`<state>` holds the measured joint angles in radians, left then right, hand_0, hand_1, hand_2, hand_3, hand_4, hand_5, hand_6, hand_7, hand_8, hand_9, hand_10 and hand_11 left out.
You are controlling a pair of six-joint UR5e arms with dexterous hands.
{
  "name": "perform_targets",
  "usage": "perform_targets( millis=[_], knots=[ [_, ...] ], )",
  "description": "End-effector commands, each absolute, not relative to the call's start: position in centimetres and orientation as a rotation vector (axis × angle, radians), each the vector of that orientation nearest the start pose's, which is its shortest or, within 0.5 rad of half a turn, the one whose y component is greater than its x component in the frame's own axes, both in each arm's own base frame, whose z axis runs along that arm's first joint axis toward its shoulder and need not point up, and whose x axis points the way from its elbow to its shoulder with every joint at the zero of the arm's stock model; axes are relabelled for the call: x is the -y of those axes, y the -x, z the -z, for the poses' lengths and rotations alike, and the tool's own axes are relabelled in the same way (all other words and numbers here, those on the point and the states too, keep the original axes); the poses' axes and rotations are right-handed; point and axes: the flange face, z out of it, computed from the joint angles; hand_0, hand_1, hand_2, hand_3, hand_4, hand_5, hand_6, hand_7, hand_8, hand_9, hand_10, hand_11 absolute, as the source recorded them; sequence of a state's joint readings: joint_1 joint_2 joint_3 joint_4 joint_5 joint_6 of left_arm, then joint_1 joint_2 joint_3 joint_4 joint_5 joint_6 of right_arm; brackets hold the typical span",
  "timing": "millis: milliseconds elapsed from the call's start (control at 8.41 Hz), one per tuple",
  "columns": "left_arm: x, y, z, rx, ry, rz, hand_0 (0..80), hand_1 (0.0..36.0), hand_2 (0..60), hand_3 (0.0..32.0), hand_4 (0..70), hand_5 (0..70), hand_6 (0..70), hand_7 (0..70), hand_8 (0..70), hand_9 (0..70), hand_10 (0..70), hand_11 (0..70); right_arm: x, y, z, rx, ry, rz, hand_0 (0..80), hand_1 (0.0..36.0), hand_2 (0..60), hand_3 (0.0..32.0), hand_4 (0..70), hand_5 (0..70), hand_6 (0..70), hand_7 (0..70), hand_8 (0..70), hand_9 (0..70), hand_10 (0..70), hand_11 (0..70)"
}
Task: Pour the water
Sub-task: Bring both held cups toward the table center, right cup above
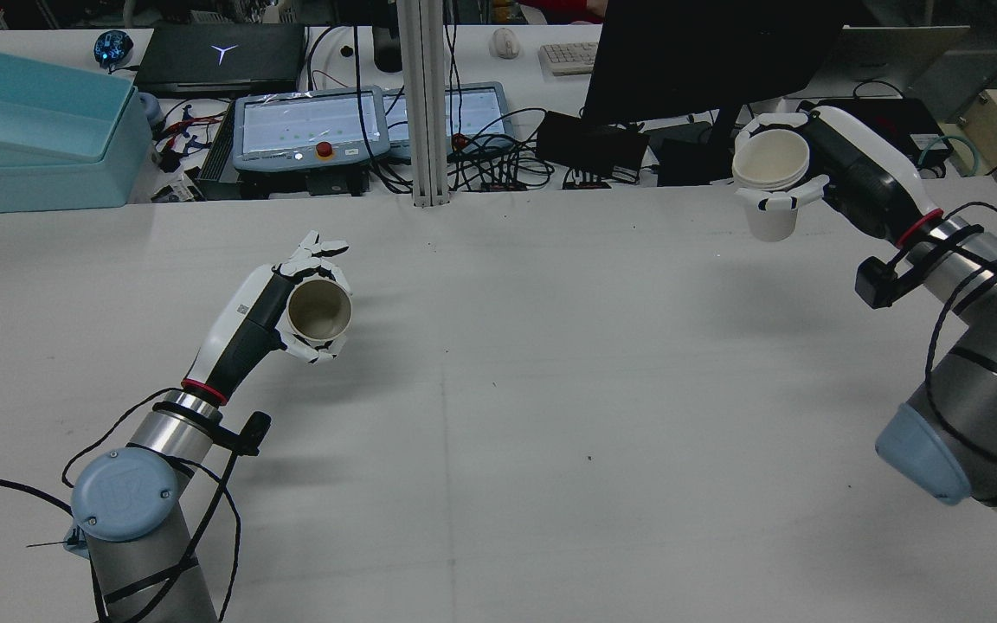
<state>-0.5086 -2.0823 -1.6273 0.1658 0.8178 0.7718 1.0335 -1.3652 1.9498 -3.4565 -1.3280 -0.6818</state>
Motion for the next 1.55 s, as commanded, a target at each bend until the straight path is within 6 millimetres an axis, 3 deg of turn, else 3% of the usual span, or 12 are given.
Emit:
perform_targets(
  millis=[0, 238, 357, 475, 594, 713, 1070, 1426],
  knots=[
    [48.6, -50.0, -34.2, -2.156, -0.233, 1.489, 80.0, 36.0, 60.0, 0.0, 70.0, 70.0, 17.2, 21.0, 4.0, 5.8, 7.8, 14.2, 48.3, 19.9, -37.2, 2.068, -0.308, -1.493, 55.4, 27.4, 55.6, 0.0, 44.0, 65.1, 46.2, 70.0, 34.4, 49.5, 27.1, 40.8],
    [46.6, -52.5, -32.1, -2.167, -0.209, 1.447, 80.0, 36.0, 60.0, 0.0, 70.0, 70.0, 17.5, 21.2, 3.7, 5.5, 7.1, 13.3, 47.1, 23.4, -34.5, 2.02, -0.281, -1.507, 59.8, 31.8, 58.6, 0.0, 44.1, 68.8, 46.6, 70.0, 33.7, 48.1, 25.8, 39.4],
    [46.6, -53.0, -31.1, -2.178, -0.2, 1.442, 80.0, 36.0, 60.0, 0.0, 70.0, 70.0, 17.8, 21.5, 3.8, 5.4, 7.0, 13.3, 46.9, 23.8, -33.4, 1.974, -0.28, -1.52, 62.7, 34.3, 60.0, 0.0, 45.0, 70.0, 47.0, 70.0, 33.5, 47.6, 25.2, 38.8],
    [46.0, -54.0, -31.0, -2.187, -0.178, 1.434, 80.0, 36.0, 60.0, 0.0, 70.0, 70.0, 17.9, 21.7, 3.9, 5.6, 7.0, 13.2, 46.6, 24.2, -32.5, 1.941, -0.275, -1.526, 74.9, 36.0, 60.0, 0.0, 46.8, 70.0, 48.0, 70.0, 33.3, 46.9, 24.6, 38.4],
    [46.1, -54.3, -30.6, -2.216, -0.158, 1.433, 80.0, 36.0, 60.0, 0.0, 70.0, 70.0, 18.1, 21.9, 4.2, 5.6, 6.6, 12.6, 46.1, 23.9, -32.0, 1.929, -0.293, -1.547, 74.9, 36.0, 60.0, 0.0, 46.8, 70.0, 48.0, 70.0, 33.3, 46.9, 24.6, 38.4],
    [46.2, -54.5, -29.5, -2.241, -0.132, 1.44, 80.0, 36.0, 60.0, 0.0, 70.0, 70.0, 17.8, 21.7, 3.9, 5.1, 5.8, 11.2, 45.3, 23.9, -31.3, 1.92, -0.305, -1.563, 80.0, 36.0, 60.0, 0.0, 47.9, 70.0, 49.4, 70.0, 33.8, 46.5, 24.6, 38.9],
    [45.7, -56.4, -28.3, -2.25, -0.083, 1.416, 80.0, 36.0, 60.0, 0.0, 70.0, 70.0, 19.9, 24.8, 3.4, 5.0, 5.8, 11.4, 44.4, 25.2, -27.4, 1.801, -0.313, -1.602, 80.0, 36.0, 60.0, 0.0, 51.9, 70.0, 51.5, 70.0, 34.1, 46.3, 24.6, 39.8],
    [44.4, -59.5, -26.7, -2.257, -0.029, 1.401, 80.0, 36.0, 60.0, 0.0, 70.0, 70.0, 21.4, 26.8, 4.0, 5.7, 6.9, 13.0, 43.8, 27.0, -27.1, 1.675, -0.264, -1.688, 80.0, 36.0, 60.0, 0.0, 59.7, 70.0, 54.1, 70.0, 34.5, 47.1, 24.4, 39.4]
  ],
)
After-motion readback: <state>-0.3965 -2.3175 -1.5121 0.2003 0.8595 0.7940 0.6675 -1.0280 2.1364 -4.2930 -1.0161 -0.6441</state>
